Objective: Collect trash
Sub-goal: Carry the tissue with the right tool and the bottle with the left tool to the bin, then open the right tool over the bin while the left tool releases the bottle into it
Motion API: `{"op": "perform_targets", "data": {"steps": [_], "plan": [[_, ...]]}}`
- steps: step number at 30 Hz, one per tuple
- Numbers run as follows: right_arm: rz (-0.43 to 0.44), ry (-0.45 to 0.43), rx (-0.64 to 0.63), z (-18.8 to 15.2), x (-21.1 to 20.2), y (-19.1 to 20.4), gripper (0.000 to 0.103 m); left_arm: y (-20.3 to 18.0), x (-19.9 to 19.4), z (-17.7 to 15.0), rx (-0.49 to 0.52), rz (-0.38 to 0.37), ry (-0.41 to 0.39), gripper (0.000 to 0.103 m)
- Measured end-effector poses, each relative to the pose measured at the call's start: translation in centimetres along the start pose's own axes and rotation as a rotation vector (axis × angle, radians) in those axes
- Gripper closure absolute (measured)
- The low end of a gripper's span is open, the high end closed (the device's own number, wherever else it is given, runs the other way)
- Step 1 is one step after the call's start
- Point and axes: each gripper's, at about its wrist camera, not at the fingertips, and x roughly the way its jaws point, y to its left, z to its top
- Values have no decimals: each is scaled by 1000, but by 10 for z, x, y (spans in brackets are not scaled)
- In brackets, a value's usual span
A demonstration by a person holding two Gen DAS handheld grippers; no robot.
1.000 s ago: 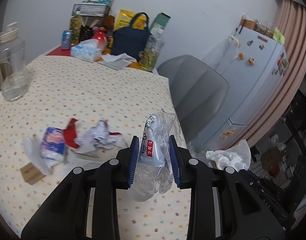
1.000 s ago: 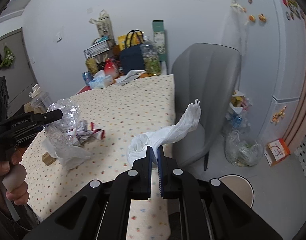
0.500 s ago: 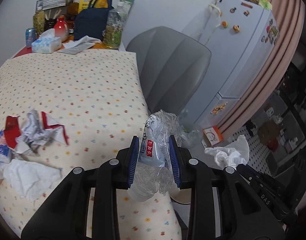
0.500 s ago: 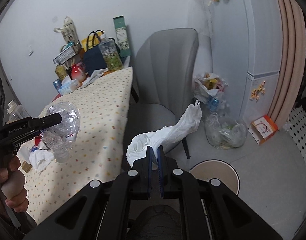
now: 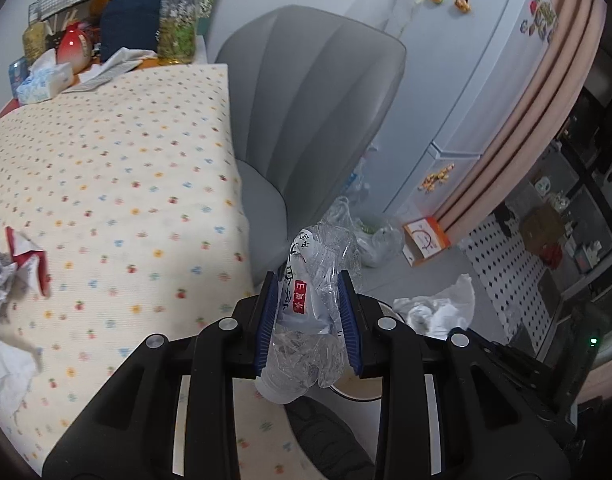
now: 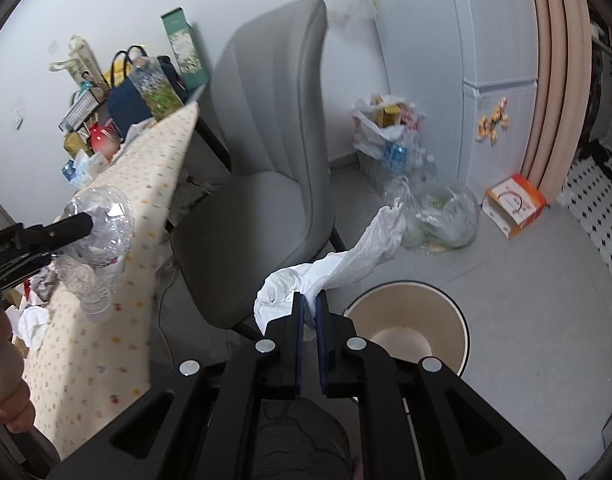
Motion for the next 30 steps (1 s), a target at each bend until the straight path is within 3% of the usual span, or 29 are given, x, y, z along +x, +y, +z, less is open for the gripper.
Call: {"op": "perform_targets", "data": {"steps": [8, 10, 11, 20, 30], "plan": [[-4, 80, 71, -9, 42, -33, 90, -10, 32, -4, 15, 21, 57, 73], [-13, 85, 82, -11, 45, -40, 65, -12, 38, -5, 16, 23, 67, 73], [-25, 77, 87, -12, 44, -43, 47, -13, 41, -6, 20, 24, 73, 73], [-49, 66, 152, -21, 37, -78, 46, -41, 66, -11, 63, 8, 120, 73], [-109, -21, 243, -31, -14, -127, 37, -103, 103, -19, 146, -47, 185, 73]]}}
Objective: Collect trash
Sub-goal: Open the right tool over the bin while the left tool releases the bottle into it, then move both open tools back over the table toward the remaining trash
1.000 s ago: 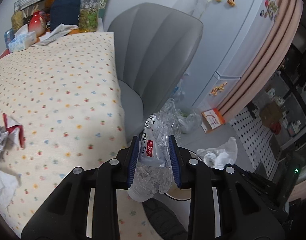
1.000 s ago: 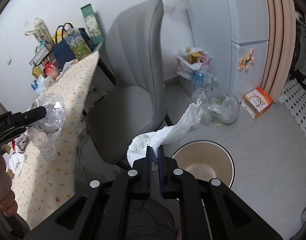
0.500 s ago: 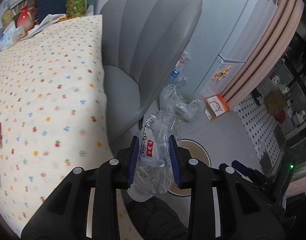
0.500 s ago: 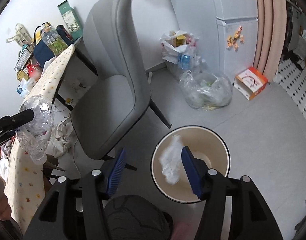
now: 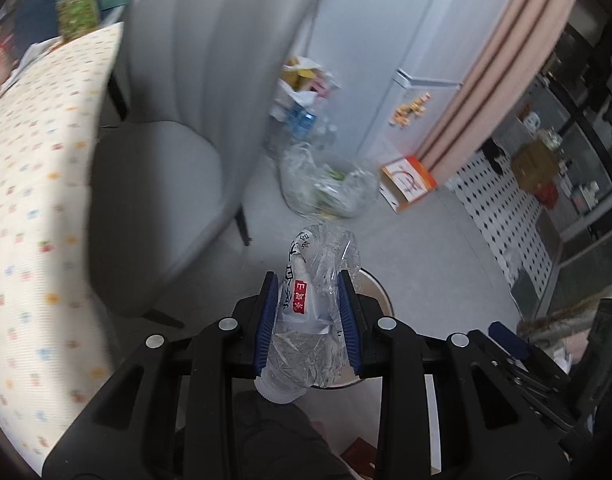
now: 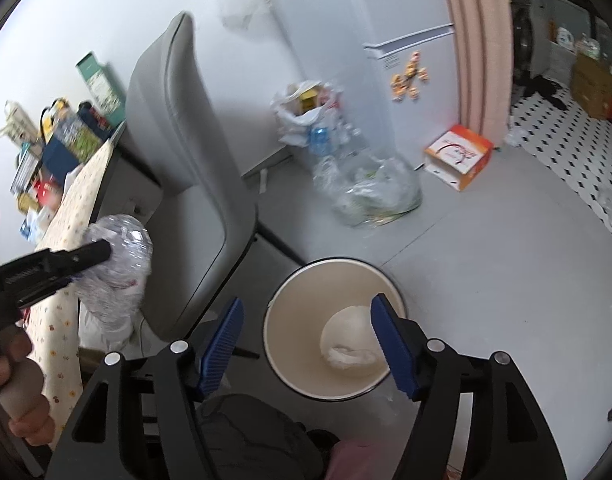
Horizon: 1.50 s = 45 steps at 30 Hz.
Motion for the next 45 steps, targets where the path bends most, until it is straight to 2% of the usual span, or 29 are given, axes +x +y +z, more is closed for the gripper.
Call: {"op": "perform_targets", "data": {"steps": [7, 8, 9, 10, 11, 13, 19, 23, 25, 29, 33, 37, 40, 45], "plan": [[-43, -41, 58, 4, -21, -35, 35, -49, 35, 0, 61, -59, 63, 72], [-50, -44, 68, 4, -22, -40, 35, -55, 39, 0, 65, -65, 67, 69], [-55, -46, 75, 3, -24, -44, 35, -59, 40, 0, 65, -75, 68, 62], [-61, -46, 83, 3, -25, -48, 35, -62, 40, 0, 65, -88, 64, 39], [-63, -46, 87, 3, -25, -50, 35, -64, 38, 1, 65, -100, 47, 23], [-64, -47, 90, 3, -26, -52, 35, -67, 29, 0, 74, -99, 10, 16], [-48, -51, 69, 4, -28, -38, 33, -44, 1, 6, 14, -72, -28, 14], [-32, -65, 25, 6, -35, -13, 26, -19, -35, 7, -34, -57, -87, 14], [-24, -75, -5, 8, -40, 1, 21, -7, -54, 7, -49, -41, -124, 10], [-8, -113, -71, 9, -52, 36, 7, 21, -93, 1, -89, -10, -199, 8], [-27, -133, -132, 7, -61, 74, 8, 53, -124, -11, -144, 5, -247, 7], [-24, -149, -202, 1, -70, 114, 8, 84, -155, -23, -186, 62, -304, 6], [11, -185, -281, -7, -81, 149, 8, 105, -179, -38, -191, 140, -354, 6], [80, -174, -340, -20, -93, 193, 8, 134, -213, -58, -240, 219, -413, 6]]}}
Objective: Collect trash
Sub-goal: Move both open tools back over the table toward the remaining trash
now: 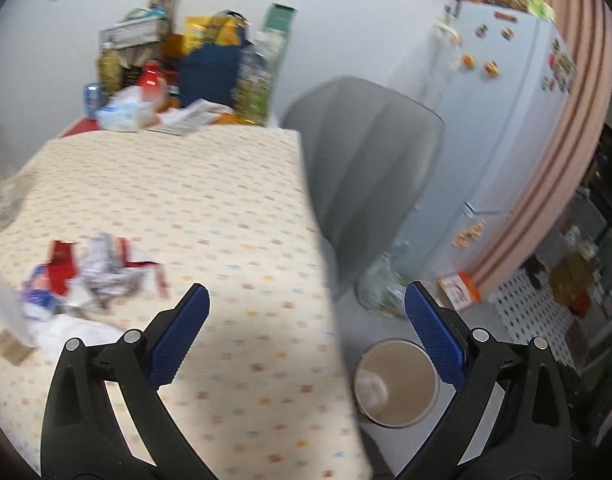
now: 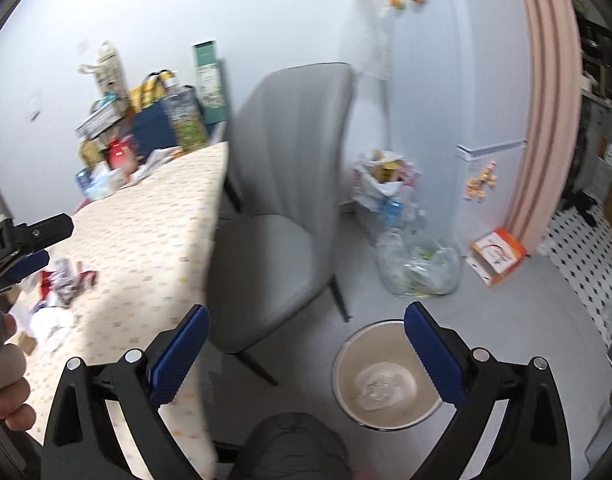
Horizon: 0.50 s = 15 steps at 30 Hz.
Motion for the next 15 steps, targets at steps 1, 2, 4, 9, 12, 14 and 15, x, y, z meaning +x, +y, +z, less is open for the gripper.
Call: {"op": "perform_targets", "data": {"steps": [1, 2, 4, 9, 12, 14, 15], "plan": [[8, -5, -10, 0, -2, 8, 8, 9, -7, 0, -8, 20, -22, 6], [19, -10, -21, 1, -4, 17, 8, 17, -12, 0, -12, 36, -37, 6], [71, -19, -28, 1, -9, 33, 8, 31, -20, 0, -20, 64, -58, 6], [124, -36, -54, -3, -15, 67, 8, 79, -45, -6, -76, 67, -101, 6], [162, -37, -81, -7, -17, 89, 8, 102, -55, -12, -76, 50, -99, 6], [175, -36, -102, -10, -18, 100, 8, 118, -62, -17, -95, 38, -99, 6], [175, -38, -112, -11, -18, 106, 8, 125, -65, -19, -110, 40, -102, 6]]}}
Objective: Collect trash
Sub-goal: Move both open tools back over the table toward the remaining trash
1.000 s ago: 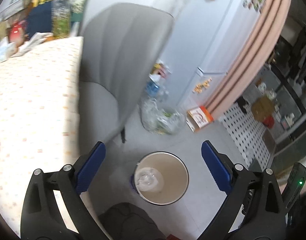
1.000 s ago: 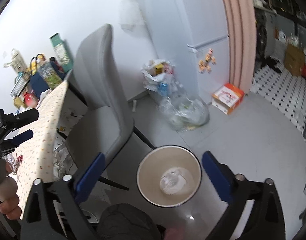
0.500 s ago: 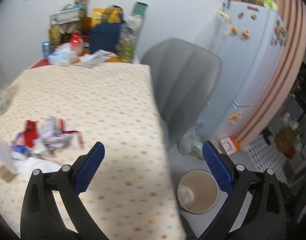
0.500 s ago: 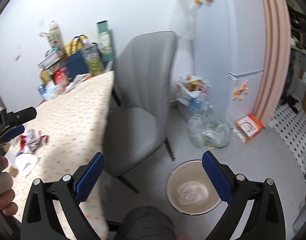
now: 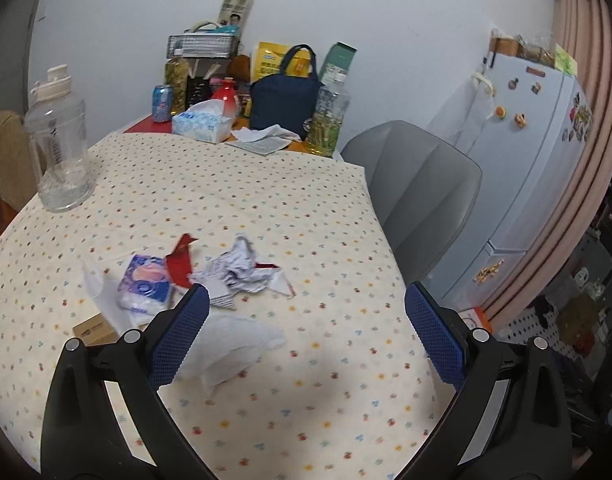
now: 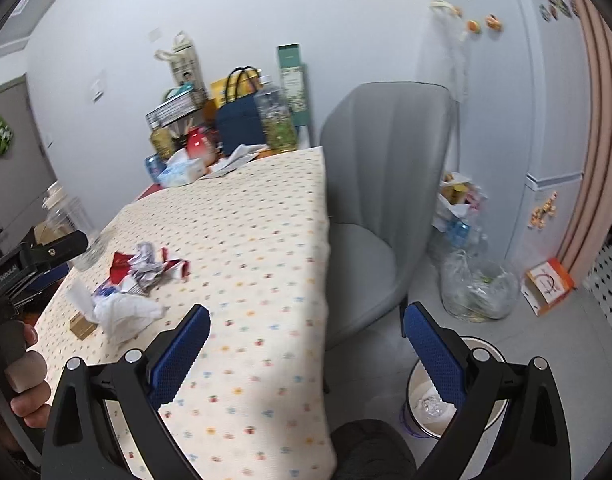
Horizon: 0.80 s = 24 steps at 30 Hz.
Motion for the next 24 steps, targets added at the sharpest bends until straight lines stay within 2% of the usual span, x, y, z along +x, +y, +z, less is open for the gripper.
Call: {"op": "perform_targets", "data": {"steps": [2, 17, 19, 24], "plan": [[4, 1, -23, -1, 1, 10, 8, 14, -6, -2, -23, 12, -3, 6], [186, 38, -142, -9, 15, 84, 8, 126, -41, -12, -223, 95, -25, 6], [194, 47, -156, -12, 18, 94, 8, 140, -46, -13, -238, 128, -39, 6], [218, 76, -178, -15, 29, 115, 12, 170, -48, -11, -296, 134, -35, 8]]}}
